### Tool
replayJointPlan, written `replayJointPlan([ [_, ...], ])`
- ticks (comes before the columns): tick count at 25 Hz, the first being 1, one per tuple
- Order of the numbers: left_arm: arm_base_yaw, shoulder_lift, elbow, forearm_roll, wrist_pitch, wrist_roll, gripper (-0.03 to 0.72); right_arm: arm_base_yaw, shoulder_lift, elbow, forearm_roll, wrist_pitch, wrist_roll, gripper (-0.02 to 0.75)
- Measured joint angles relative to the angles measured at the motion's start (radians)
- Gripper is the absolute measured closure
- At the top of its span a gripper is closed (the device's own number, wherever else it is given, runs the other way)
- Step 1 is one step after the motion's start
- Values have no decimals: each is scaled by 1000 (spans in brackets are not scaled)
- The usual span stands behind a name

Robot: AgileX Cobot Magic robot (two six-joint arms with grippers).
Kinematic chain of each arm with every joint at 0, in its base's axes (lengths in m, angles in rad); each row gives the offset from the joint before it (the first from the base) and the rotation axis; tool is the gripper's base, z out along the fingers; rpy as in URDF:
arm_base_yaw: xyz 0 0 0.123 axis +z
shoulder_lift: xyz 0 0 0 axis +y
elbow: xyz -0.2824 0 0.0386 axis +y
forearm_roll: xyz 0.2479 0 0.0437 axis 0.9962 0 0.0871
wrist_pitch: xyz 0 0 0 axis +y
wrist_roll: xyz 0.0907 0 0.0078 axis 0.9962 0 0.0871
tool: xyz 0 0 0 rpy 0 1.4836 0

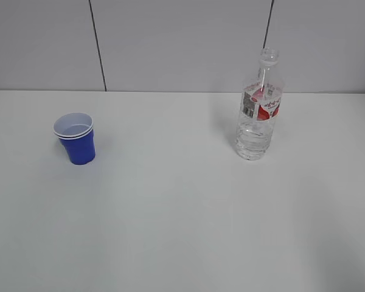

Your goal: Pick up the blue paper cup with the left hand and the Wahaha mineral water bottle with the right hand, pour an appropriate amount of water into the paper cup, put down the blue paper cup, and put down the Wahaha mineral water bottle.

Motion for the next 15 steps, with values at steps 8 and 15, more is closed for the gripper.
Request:
replayJointPlan([
  [8,0,0,0,0,0,0,286,0,0,0,0,0,0,190],
  [15,0,-11,0,0,0,0,321,0,-4,0,0,0,0,190],
])
